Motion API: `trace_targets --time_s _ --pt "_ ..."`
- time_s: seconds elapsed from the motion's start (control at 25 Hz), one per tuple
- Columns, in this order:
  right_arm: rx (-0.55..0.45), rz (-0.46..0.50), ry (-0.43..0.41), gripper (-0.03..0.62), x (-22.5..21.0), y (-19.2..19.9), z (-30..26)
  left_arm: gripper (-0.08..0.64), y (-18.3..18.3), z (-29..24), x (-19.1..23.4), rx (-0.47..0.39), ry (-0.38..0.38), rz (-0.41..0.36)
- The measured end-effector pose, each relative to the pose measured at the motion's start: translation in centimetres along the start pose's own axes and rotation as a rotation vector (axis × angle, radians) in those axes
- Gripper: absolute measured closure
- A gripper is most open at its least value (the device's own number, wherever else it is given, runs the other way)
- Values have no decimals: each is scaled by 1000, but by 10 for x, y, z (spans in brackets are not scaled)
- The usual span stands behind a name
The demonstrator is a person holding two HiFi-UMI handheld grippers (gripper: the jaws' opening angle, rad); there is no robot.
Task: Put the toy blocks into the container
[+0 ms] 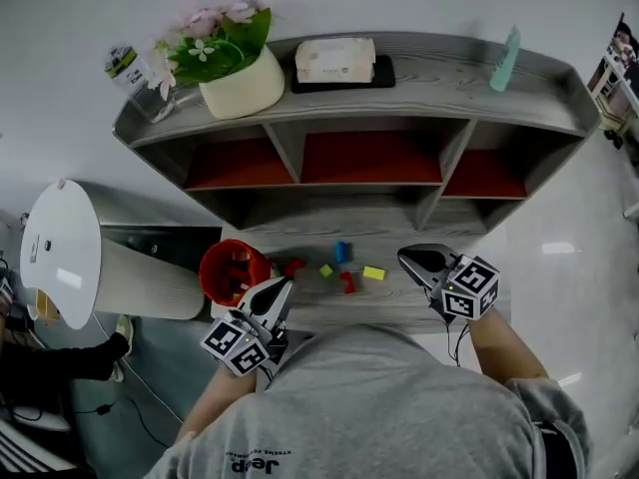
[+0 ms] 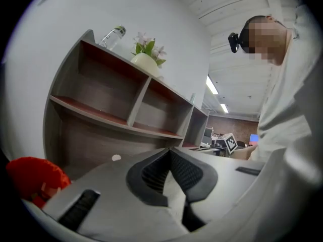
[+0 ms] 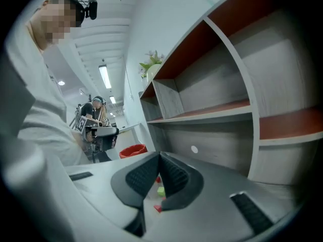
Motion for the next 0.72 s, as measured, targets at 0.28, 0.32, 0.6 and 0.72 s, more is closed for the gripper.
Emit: trace_targets --time_s 0.28,0.32,0.6,0.72 --pt "224 137 15 566 -19 44 -42 549 28 -35 12 91 76 -10" --pt "271 164 15 566 -21 54 -50 549 33 -39 14 104 90 -9" --pt "579 294 -40 428 -29 136 -98 549 91 -70 12 259 183 -38" --pt "684 338 -74 393 -30 174 -114 549 117 -80 8 324 210 -36"
Point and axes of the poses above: the fingertips, and each gripper's own axes: z backward along the fingers, x to its left, y out of its underside, the point moved 3 cm from there along z, backward along the fingers, and after that the axes turned 1 degree about x, right-handed, at the moved point
